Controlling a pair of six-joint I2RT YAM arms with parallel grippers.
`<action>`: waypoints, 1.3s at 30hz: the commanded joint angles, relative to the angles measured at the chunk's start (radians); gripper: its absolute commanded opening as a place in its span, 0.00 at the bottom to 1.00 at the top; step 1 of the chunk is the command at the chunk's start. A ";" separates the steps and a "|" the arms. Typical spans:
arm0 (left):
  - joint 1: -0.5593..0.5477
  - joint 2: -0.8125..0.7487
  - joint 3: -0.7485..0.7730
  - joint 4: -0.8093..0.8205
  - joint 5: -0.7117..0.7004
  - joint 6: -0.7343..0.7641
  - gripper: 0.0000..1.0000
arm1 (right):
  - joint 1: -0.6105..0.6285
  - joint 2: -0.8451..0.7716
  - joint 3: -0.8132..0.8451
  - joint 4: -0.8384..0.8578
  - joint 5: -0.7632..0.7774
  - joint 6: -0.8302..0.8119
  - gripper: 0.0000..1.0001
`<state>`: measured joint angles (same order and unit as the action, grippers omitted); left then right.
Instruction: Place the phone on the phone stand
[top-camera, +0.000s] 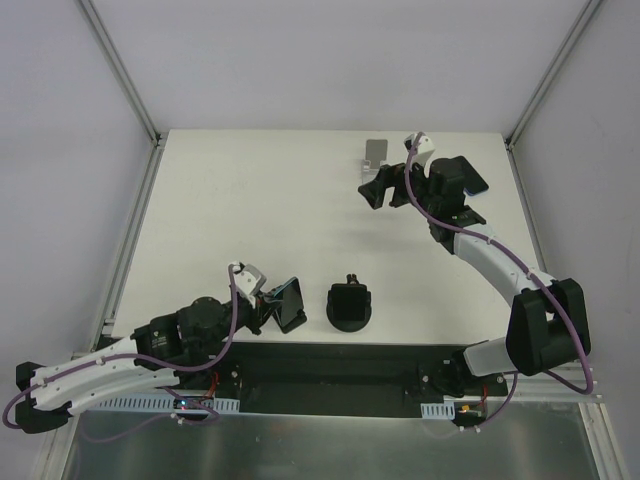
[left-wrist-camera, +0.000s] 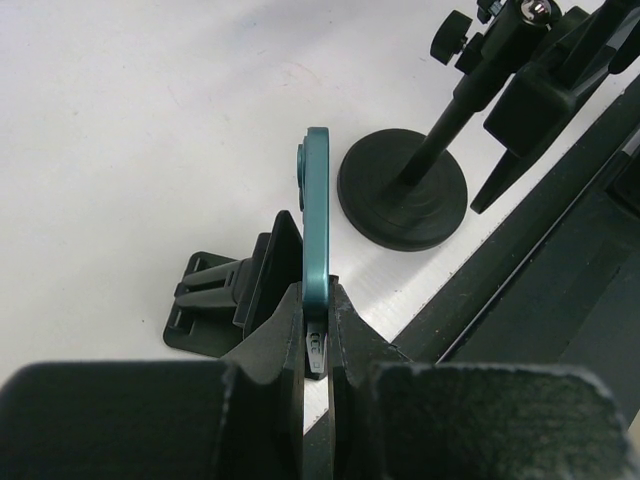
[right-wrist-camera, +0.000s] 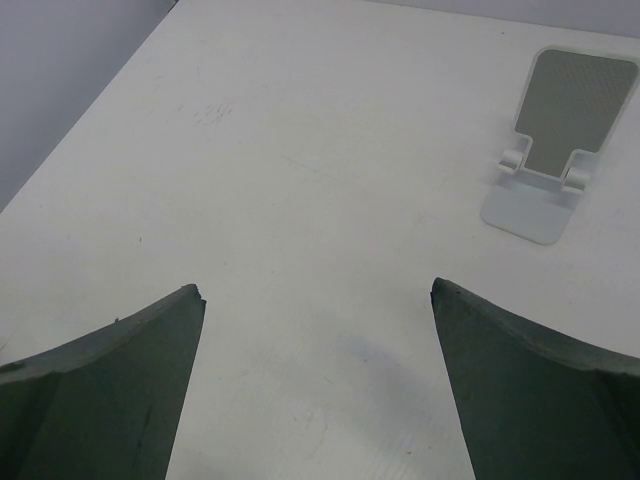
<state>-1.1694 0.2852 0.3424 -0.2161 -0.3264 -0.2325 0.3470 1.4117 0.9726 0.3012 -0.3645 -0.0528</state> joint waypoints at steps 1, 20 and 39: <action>0.011 -0.004 0.049 0.024 -0.034 -0.002 0.00 | 0.009 0.001 0.054 0.029 -0.014 -0.012 0.99; 0.011 0.002 0.055 -0.071 -0.237 -0.172 0.34 | 0.010 0.001 0.052 0.024 -0.007 -0.019 0.98; 0.011 0.207 0.161 -0.289 -0.151 -0.528 0.68 | 0.012 -0.010 0.046 0.030 -0.013 -0.018 0.98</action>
<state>-1.1641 0.4583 0.5110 -0.4686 -0.5224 -0.7033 0.3546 1.4216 0.9783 0.2947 -0.3645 -0.0570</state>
